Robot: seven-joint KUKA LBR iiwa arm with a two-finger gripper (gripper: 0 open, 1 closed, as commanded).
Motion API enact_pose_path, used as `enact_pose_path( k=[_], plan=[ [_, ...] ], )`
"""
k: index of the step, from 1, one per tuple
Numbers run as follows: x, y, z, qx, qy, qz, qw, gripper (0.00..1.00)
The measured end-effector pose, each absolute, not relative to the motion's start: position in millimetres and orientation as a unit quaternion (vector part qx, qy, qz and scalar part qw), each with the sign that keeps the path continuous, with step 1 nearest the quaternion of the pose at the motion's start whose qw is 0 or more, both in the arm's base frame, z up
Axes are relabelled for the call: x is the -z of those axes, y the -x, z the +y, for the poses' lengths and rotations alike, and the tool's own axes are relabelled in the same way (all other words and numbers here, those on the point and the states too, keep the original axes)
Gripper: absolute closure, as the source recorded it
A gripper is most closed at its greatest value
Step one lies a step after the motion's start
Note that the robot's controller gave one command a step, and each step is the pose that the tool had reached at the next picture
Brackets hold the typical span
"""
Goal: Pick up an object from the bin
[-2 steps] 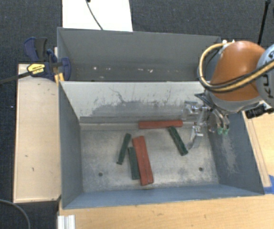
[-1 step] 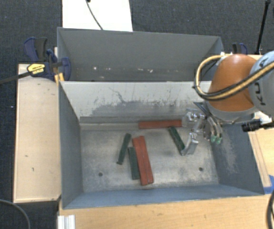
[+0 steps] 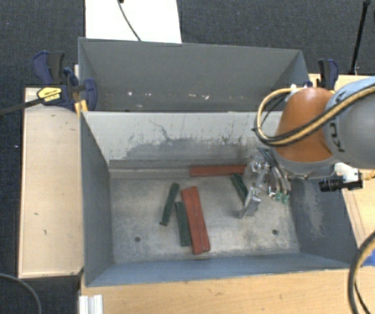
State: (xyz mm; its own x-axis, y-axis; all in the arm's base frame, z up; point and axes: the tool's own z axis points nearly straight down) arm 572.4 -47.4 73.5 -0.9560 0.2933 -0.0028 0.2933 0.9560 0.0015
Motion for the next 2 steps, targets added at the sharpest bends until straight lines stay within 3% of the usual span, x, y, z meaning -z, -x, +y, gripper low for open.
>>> enact_pose_path(
  k=[1, 2],
  plan=[
    [-69.1, -572.2, -43.3, 0.0, -0.145, 0.989, 0.003, 1.0],
    [-70.2, -571.8, -42.5, 0.0, -0.144, 0.99, 0.003, 1.0]
  ],
)
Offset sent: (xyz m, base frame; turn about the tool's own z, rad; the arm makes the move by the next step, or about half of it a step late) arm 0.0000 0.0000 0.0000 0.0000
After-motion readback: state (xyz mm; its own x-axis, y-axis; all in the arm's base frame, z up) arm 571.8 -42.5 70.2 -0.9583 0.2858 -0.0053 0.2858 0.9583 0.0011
